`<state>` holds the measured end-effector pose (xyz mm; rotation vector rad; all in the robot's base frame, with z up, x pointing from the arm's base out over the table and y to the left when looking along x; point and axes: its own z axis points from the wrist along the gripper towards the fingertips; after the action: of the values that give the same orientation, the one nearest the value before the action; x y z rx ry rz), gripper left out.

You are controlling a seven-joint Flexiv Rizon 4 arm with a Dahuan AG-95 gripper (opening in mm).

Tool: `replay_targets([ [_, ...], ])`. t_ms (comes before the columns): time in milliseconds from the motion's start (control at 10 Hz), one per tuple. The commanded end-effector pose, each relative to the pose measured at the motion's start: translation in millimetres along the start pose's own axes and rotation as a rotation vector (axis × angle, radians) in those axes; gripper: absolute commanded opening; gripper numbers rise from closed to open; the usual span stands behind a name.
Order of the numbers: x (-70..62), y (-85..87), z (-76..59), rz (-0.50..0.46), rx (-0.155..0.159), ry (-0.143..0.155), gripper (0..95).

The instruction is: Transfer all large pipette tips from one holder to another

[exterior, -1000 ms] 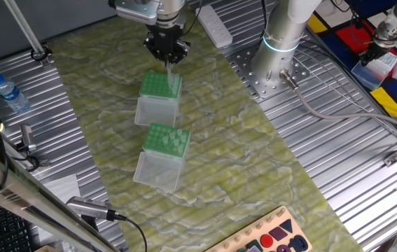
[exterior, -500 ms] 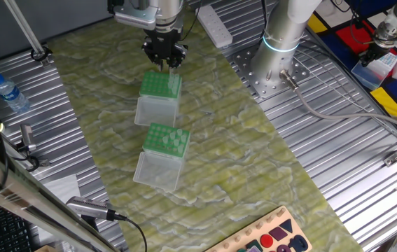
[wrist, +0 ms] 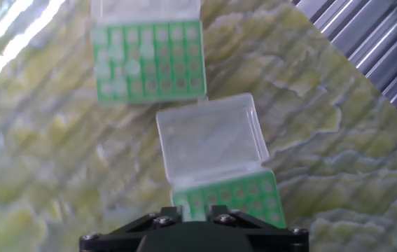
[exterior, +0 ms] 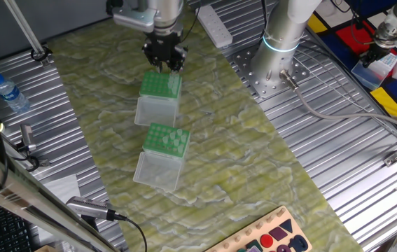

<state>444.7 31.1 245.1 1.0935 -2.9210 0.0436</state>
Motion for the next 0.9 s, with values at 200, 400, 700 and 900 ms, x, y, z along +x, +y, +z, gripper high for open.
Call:
replay_targets([
  [200, -68.0, 36.8, 0.6, 0.271, -0.039, -0.016, 0.0],
  [400, -94.6, 57.2, 8.6, 0.394, -0.056, -0.020, 0.0],
  [700, -118.3, 82.3, 16.6, 0.506, -0.063, -0.027, 0.0],
  [900, -126.7, 94.2, 21.5, 0.538, -0.065, -0.019, 0.0],
])
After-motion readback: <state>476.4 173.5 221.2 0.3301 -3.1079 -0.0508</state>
